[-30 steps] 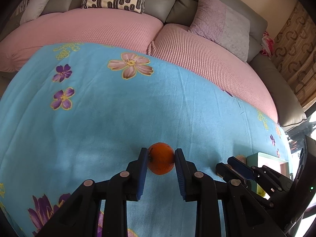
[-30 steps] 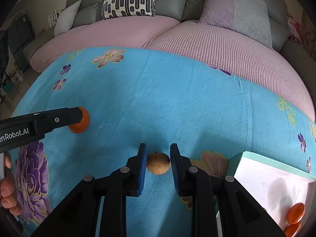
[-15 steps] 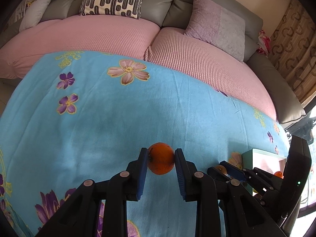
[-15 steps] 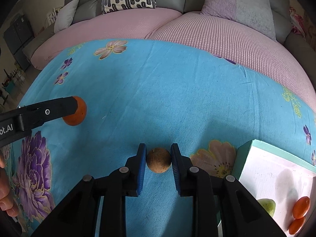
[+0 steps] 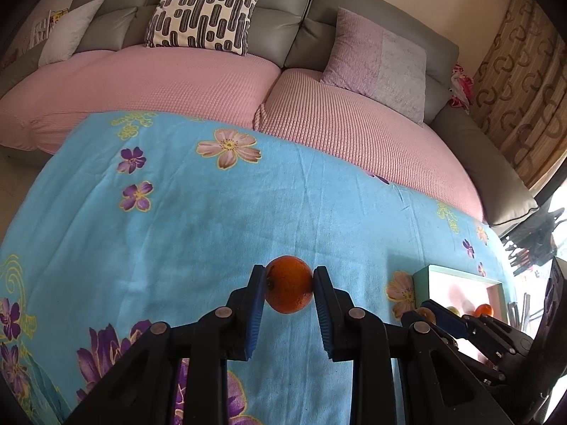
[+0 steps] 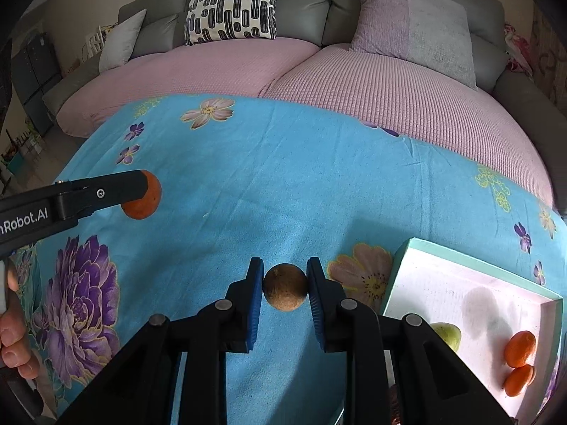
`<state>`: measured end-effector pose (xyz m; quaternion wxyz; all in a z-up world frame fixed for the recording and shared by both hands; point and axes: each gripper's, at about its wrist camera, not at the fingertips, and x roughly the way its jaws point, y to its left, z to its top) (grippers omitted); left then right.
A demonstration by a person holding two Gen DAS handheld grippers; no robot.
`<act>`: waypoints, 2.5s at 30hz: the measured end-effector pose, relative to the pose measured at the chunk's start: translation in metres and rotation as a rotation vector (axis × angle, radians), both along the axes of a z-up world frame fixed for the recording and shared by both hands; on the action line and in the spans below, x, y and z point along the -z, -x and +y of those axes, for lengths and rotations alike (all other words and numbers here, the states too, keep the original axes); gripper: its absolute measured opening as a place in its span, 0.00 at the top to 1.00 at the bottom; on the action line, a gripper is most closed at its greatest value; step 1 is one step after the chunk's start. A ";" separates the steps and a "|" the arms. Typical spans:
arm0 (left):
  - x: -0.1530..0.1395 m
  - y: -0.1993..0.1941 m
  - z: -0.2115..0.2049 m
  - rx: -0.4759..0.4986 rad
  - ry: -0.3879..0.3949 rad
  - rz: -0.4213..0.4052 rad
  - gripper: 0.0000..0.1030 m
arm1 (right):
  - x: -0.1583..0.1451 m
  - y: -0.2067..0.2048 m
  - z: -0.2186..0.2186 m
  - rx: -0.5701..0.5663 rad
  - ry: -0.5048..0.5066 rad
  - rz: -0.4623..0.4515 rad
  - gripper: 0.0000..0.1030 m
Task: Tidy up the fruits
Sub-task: 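Lift the tangerine and brown fruit and carry both over the white tray, then lower both fruits into the tray and open both tools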
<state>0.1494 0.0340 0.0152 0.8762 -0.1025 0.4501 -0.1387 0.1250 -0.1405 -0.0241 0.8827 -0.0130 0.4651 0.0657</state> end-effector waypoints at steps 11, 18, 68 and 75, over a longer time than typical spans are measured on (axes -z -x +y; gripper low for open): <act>-0.017 0.019 -0.027 0.073 -0.023 -0.041 0.72 | -0.025 0.048 -0.019 0.076 -0.038 -0.023 0.75; -0.023 0.029 -0.059 0.161 -0.033 -0.056 0.72 | -0.028 0.070 -0.041 0.142 -0.057 -0.038 0.75; 0.042 0.117 -0.248 0.627 -0.206 0.034 0.71 | 0.020 0.132 -0.237 0.583 -0.202 0.106 0.74; 0.042 0.117 -0.250 0.628 -0.216 0.034 0.71 | 0.026 0.130 -0.237 0.575 -0.188 0.131 0.74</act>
